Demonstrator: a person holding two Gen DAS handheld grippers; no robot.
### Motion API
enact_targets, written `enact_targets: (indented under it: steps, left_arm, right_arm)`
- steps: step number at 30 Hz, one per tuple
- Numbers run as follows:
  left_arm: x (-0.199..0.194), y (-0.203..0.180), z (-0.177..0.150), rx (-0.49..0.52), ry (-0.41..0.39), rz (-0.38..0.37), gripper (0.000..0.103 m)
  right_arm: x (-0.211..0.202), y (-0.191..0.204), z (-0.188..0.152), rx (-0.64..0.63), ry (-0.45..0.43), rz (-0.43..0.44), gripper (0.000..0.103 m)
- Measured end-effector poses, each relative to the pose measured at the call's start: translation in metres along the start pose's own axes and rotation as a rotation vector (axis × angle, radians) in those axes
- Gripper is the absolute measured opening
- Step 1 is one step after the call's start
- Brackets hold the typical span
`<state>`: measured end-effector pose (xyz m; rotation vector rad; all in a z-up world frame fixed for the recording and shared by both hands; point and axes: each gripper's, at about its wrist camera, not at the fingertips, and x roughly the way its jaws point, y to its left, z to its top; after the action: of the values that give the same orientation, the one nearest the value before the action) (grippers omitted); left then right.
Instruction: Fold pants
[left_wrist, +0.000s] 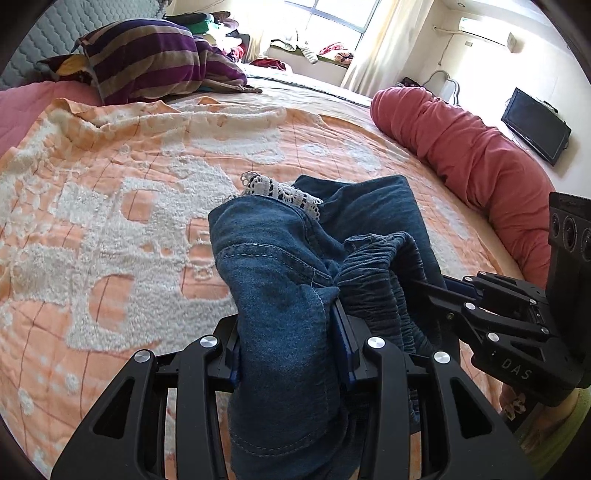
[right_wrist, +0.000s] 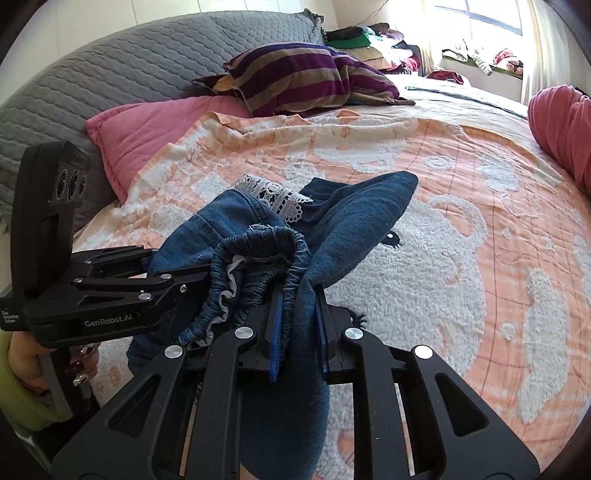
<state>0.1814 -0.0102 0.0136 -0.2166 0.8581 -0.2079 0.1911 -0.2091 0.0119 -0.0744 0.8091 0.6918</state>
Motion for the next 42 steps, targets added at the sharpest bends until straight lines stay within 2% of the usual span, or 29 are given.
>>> enact_targets:
  steps: [10, 12, 13, 14, 18, 21, 23, 25, 28, 30, 36, 42]
  left_arm:
    - [0.022, 0.003, 0.005, 0.024, 0.018, 0.034, 0.036]
    - [0.030, 0.006, 0.001, 0.023, 0.045, 0.061, 0.040]
    - [0.036, 0.009, -0.002, 0.022, 0.069, 0.086, 0.046]
    - [0.039, 0.011, -0.004, 0.019, 0.084, 0.097, 0.048]
    - [0.048, 0.022, -0.010, -0.023, 0.116, 0.092, 0.053]
    - [0.043, 0.024, -0.009, -0.029, 0.107, 0.079, 0.055]
    - [0.034, 0.023, -0.010, -0.038, 0.095, 0.061, 0.064]
    - [0.015, 0.021, -0.013, -0.042, 0.057, 0.038, 0.074]
    - [-0.020, 0.012, -0.019, -0.006, -0.011, 0.058, 0.091]
    - [-0.042, 0.005, -0.023, 0.023, -0.050, 0.077, 0.097]
    - [-0.092, -0.006, -0.045, 0.030, -0.141, 0.115, 0.098]
    - [-0.112, -0.008, -0.075, 0.036, -0.147, 0.147, 0.098]
  right_arm:
    - [0.024, -0.017, 0.002, 0.024, 0.053, -0.034, 0.011]
    - [0.033, -0.025, -0.004, 0.057, 0.098, -0.056, 0.016]
    - [0.039, -0.029, -0.007, 0.074, 0.131, -0.082, 0.024]
    - [0.045, -0.035, -0.012, 0.091, 0.177, -0.132, 0.028]
    - [0.049, -0.047, -0.021, 0.147, 0.207, -0.127, 0.036]
    - [0.041, -0.046, -0.020, 0.146, 0.181, -0.127, 0.042]
    - [0.026, -0.044, -0.019, 0.151, 0.141, -0.115, 0.049]
    - [0.008, -0.042, -0.019, 0.154, 0.087, -0.115, 0.069]
    - [-0.020, -0.034, -0.021, 0.144, 0.017, -0.142, 0.080]
    - [-0.038, -0.026, -0.022, 0.143, -0.030, -0.150, 0.088]
    - [-0.088, 0.005, -0.029, 0.090, -0.191, -0.237, 0.094]
    - [-0.113, 0.030, -0.057, 0.100, -0.247, -0.235, 0.094]
